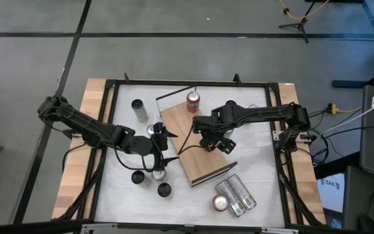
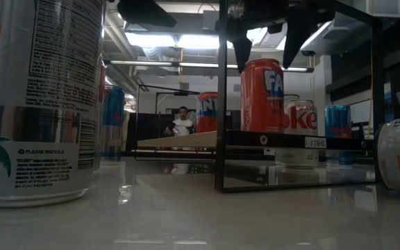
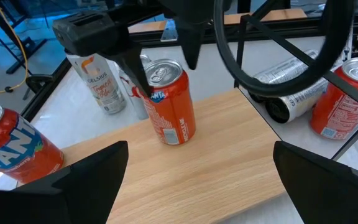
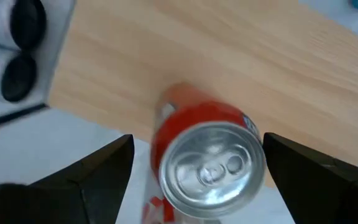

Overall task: Place canned beverage on shelf
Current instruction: Align the left orange soda can with the other orange soda can

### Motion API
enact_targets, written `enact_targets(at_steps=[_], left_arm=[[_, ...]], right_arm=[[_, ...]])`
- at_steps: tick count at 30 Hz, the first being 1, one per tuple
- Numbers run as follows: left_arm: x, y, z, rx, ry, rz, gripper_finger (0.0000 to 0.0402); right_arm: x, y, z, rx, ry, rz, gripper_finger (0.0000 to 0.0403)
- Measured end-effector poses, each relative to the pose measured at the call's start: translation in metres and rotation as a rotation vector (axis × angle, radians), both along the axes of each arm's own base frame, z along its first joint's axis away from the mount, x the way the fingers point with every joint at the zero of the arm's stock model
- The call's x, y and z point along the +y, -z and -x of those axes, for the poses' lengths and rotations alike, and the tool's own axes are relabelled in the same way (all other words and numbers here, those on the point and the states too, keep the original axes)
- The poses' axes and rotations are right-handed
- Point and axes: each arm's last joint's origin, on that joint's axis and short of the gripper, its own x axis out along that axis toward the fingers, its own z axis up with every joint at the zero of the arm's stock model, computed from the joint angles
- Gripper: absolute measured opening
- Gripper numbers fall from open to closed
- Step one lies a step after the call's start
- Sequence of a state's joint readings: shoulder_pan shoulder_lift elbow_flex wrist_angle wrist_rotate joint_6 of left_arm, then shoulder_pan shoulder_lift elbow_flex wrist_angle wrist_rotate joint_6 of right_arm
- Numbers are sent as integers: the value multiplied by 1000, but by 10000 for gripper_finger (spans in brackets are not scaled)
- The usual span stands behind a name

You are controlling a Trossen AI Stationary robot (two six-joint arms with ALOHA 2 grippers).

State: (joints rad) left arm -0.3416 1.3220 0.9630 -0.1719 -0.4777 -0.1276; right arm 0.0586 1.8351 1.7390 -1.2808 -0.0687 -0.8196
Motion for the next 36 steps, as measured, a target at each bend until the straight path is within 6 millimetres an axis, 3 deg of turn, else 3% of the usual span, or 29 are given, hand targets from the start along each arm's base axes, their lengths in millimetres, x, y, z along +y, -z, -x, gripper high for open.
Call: enact_targets(at_steps=[36], left_arm=[[0,0,0,0,0,0,396]], right_arm=[[1,-1,0,-4,25,-26,349]])
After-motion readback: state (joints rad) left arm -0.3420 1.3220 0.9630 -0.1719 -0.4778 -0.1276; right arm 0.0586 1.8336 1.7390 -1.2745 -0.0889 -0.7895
